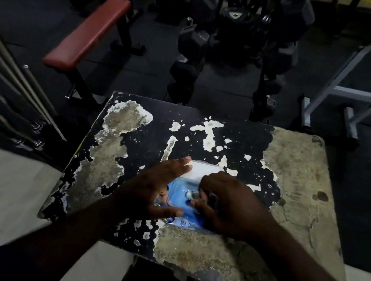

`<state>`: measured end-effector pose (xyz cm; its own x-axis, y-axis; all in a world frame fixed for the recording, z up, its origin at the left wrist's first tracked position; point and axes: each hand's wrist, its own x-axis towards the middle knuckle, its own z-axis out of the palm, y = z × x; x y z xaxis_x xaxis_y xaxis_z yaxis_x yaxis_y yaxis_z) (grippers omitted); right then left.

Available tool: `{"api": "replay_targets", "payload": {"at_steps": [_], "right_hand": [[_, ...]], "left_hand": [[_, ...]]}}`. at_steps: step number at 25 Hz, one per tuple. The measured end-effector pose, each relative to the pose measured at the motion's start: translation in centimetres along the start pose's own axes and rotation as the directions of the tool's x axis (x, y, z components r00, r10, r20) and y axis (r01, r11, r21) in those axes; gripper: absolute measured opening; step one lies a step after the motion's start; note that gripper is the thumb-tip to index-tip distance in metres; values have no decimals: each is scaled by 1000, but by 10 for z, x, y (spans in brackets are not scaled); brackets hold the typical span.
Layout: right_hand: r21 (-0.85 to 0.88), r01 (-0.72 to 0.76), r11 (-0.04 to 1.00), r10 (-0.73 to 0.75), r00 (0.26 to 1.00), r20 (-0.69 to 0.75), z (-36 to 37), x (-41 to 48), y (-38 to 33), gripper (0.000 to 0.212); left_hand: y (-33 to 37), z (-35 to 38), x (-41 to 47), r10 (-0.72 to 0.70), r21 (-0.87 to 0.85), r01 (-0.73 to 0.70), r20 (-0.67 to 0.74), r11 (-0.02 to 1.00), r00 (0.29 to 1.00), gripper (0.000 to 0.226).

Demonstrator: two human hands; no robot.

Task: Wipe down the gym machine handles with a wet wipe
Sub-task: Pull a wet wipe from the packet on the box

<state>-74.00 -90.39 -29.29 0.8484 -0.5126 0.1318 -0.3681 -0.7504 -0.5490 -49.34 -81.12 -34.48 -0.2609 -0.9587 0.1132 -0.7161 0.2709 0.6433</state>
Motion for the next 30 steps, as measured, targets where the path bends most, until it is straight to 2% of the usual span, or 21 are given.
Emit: {"api": "replay_targets", "payload": {"at_steps": [2, 4, 6, 8, 13, 17, 19, 20, 22, 23, 24, 26, 28, 30], "right_hand": [[5, -74, 997, 74, 997, -22, -4, -6, 4, 27], [-11, -109, 994, 109, 994, 5, -3, -5, 1, 17], [-64, -135, 989, 139, 989, 55, -1, 1, -6, 29], [-131, -118, 984, 126, 991, 51, 0, 6, -10, 32], [-118, -101, 988, 98, 995, -31, 4, 5, -12, 17], [-192, -48, 980, 56, 998, 39, 8, 9, -10, 32], [-219, -28, 975, 40, 998, 54, 10, 9, -9, 33], [-171, -31, 985, 37, 999, 28, 10, 9, -9, 28], [141, -125, 982, 137, 987, -79, 8, 8, -9, 10], [354, -193, 915, 245, 964, -105, 4, 9, -10, 4], [554, -248, 794, 353, 931, -89, -2, 12, -11, 7], [823, -263, 504, 467, 884, -3, -17, 14, -14, 8], [931, -259, 259, 511, 854, 96, -29, 15, -18, 6], [958, -276, 74, 535, 822, 195, -31, 13, -19, 3]], "left_hand": [[0, 0, 0, -23, -27, 23, 7, 999, 1000, 97], [1, 1, 0, -33, -19, 33, 16, 999, 999, 95], [4, 1, -1, -48, -26, 48, 5, 998, 999, 94], [6, 0, -1, -47, 2, 47, -24, 999, 999, 94], [7, 1, -1, -59, 35, 60, -24, 998, 998, 95], [5, 2, -2, -63, 61, 64, -23, 996, 998, 94], [6, 1, -2, -54, 48, 55, -27, 997, 998, 93], [6, 1, -2, -52, 44, 53, -30, 998, 998, 93], [8, 1, -2, -50, 40, 51, -33, 998, 998, 94], [9, 1, -3, -53, 22, 53, -33, 998, 998, 93], [10, 0, -3, -53, -10, 52, -35, 999, 998, 93], [14, 0, -2, -35, -86, 31, -45, 996, 998, 98], [13, 2, 0, -20, -87, 15, -64, 996, 998, 100], [8, 5, 0, 0, -27, -2, -74, 1000, 997, 96]]}}
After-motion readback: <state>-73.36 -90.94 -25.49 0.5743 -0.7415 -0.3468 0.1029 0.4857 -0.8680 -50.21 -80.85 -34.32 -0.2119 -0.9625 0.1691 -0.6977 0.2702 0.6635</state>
